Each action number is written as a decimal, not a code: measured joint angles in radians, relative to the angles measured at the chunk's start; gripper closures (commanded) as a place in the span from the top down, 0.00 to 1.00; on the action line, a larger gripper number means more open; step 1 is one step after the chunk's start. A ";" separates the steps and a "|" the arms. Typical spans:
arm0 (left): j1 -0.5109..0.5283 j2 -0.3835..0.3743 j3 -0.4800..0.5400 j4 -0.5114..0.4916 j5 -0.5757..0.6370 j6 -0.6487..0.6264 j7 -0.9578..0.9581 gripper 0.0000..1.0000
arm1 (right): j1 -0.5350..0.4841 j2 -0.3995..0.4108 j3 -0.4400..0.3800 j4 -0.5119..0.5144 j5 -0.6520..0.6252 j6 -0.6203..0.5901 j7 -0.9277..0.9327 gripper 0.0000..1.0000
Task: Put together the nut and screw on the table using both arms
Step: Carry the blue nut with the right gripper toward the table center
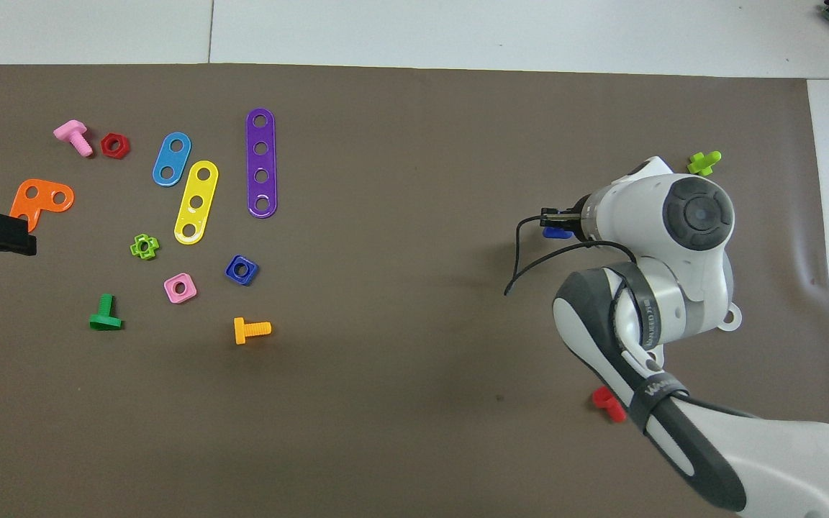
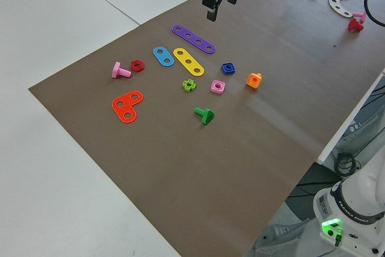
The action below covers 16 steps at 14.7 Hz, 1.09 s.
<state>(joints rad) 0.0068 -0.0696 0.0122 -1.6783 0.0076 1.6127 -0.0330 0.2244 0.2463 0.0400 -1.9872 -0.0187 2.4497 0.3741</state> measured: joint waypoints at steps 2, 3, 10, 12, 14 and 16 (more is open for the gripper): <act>0.000 0.000 0.000 0.000 0.000 0.000 0.000 1.00 | 0.064 0.012 0.001 0.055 0.000 -0.044 0.102 0.00; 0.000 0.000 0.000 0.000 0.000 0.000 0.000 1.00 | 0.094 0.024 0.002 0.089 0.000 -0.067 0.151 0.00; 0.000 0.000 0.000 0.000 0.000 0.000 0.000 1.00 | 0.256 0.199 0.001 0.338 -0.065 -0.200 0.422 0.00; 0.000 0.000 0.000 0.000 0.000 0.000 0.000 1.00 | 0.302 0.255 0.001 0.397 -0.082 -0.225 0.477 0.00; 0.000 0.000 0.000 0.000 0.000 0.000 0.000 1.00 | 0.322 0.279 0.001 0.414 -0.095 -0.231 0.499 0.00; -0.003 0.000 -0.005 0.000 0.000 0.000 0.000 1.00 | 0.333 0.285 0.001 0.414 -0.096 -0.248 0.499 0.00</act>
<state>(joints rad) 0.0042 -0.0696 0.0070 -1.6783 0.0076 1.6128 -0.0333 0.5578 0.5317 0.0414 -1.5736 -0.1142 2.2016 0.8728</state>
